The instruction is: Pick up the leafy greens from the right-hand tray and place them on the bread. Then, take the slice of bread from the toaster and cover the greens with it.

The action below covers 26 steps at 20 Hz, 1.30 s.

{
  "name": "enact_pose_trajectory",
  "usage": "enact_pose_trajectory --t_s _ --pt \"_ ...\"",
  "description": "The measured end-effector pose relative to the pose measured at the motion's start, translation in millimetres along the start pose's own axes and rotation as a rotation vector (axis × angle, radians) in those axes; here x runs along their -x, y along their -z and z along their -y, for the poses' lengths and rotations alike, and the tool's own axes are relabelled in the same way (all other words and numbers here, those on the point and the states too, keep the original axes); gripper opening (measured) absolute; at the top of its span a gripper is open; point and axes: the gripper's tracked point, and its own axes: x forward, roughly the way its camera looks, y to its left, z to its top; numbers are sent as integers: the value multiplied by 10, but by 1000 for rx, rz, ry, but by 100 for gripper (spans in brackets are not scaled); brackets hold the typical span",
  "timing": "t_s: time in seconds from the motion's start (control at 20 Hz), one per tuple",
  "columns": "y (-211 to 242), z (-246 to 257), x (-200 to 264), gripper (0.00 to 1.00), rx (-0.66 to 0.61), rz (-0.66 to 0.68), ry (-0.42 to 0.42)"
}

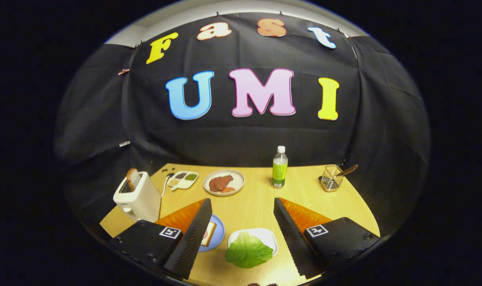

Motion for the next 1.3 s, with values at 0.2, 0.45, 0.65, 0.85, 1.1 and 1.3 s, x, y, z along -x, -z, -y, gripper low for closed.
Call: enact_pose_trajectory --t_s 0.2,0.45,0.65,0.85,1.1,1.3 --pt "512 17 -177 97 9 -151 -36" --pt "1209 2 -448 98 52 -319 -103" --pt "1678 42 -701 98 106 -410 -137" --pt "2053 151 -892 98 121 -494 -150" --pt "2322 222 -995 97 139 -578 -154" --pt "2327 187 -997 93 225 -569 -194"
